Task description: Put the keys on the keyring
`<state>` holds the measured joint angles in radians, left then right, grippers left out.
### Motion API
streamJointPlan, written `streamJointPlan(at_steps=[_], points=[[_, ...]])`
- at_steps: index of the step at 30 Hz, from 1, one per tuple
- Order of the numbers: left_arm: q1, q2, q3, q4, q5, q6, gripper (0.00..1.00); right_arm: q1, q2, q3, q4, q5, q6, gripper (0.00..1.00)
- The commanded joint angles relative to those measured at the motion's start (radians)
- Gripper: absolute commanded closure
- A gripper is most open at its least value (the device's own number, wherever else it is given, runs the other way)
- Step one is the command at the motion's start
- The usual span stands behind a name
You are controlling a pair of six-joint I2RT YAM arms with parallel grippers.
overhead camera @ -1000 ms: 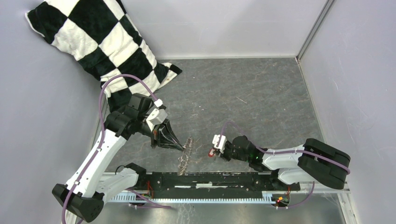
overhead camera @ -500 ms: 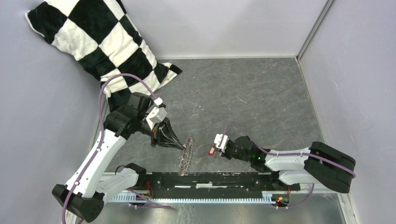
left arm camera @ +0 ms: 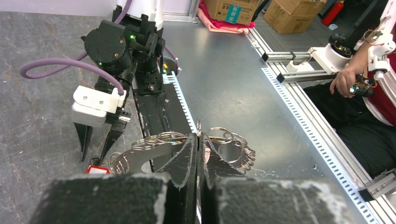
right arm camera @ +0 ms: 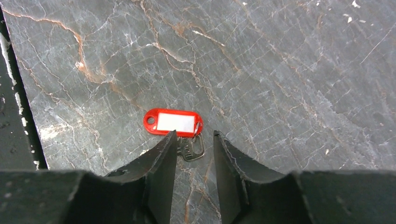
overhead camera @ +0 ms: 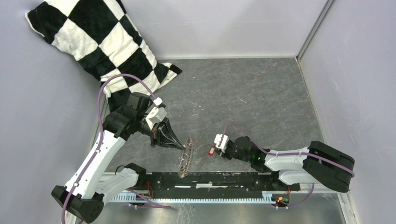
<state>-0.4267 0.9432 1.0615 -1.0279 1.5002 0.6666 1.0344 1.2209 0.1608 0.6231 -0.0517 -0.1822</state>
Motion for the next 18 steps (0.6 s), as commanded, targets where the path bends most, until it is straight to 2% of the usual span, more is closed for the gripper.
streamJointPlan(at_steps=[1, 8, 12, 18], points=[[0.005, -0.013, 0.017, 0.033, 0.048, -0.035, 0.98, 0.004, 0.024, -0.009, 0.048, 0.005, 0.016, 0.58], [0.004, -0.014, 0.014, 0.032, 0.046, -0.034, 0.98, 0.004, 0.050, 0.000, 0.065, -0.011, 0.006, 0.60], [0.006, -0.015, 0.012, 0.032, 0.044, -0.036, 0.98, 0.001, 0.056, 0.007, 0.066, -0.018, -0.003, 0.65], [0.006, -0.020, 0.004, 0.033, 0.045, -0.036, 0.98, -0.008, 0.052, 0.017, 0.067, -0.019, -0.005, 0.65]])
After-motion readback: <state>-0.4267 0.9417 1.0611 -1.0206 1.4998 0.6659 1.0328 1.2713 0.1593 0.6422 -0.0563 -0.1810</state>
